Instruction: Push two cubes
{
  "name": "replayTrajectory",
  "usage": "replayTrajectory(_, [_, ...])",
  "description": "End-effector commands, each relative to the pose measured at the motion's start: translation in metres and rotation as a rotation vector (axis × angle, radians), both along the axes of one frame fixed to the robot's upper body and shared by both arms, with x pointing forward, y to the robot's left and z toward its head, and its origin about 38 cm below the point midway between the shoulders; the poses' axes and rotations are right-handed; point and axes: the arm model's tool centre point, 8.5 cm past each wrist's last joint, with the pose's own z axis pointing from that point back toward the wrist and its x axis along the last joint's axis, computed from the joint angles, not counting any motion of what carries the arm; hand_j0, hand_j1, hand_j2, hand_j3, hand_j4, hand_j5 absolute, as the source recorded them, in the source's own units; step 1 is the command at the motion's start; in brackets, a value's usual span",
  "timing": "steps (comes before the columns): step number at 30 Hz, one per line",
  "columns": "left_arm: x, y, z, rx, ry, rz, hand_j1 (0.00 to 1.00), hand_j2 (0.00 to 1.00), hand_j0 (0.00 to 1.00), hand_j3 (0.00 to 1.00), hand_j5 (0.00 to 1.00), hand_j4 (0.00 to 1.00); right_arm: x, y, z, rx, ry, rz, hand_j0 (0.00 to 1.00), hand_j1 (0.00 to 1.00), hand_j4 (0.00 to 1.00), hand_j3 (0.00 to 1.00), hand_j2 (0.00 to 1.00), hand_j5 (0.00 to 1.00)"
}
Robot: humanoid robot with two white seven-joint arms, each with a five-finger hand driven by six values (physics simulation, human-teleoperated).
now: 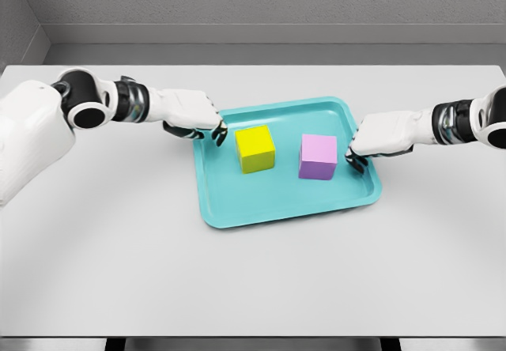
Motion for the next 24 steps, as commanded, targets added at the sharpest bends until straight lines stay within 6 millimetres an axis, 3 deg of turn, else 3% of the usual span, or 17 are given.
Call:
replayTrajectory(1, [-0.001,-0.007,0.0,0.001,-0.008,-0.014,0.49,0.49,0.49,0.49,0.49,0.49,0.0,-0.001,0.0,-0.007,0.005,-0.004,0.17,0.17,0.17,0.17,0.17,0.17])
replayTrajectory(7, [-0.002,-0.011,-0.003,0.001,-0.002,-0.017,0.49,0.49,0.49,0.49,0.49,0.49,-0.001,0.002,-0.003,-0.043,0.026,0.003,0.15,0.15,0.15,0.15,0.15,0.15])
replayTrajectory(17, [-0.006,-0.019,-0.013,-0.007,0.015,-0.026,0.49,0.49,0.49,0.49,0.49,0.49,-0.001,0.034,-0.013,-0.068,0.053,0.074,0.15,0.15,0.15,0.15,0.15,0.15])
replayTrajectory(24, [-0.009,-0.024,-0.018,-0.013,0.028,-0.034,0.49,0.49,0.49,0.49,0.49,0.49,-0.002,0.035,-0.013,-0.073,0.054,0.08,0.15,0.15,0.15,0.15,0.15,0.15])
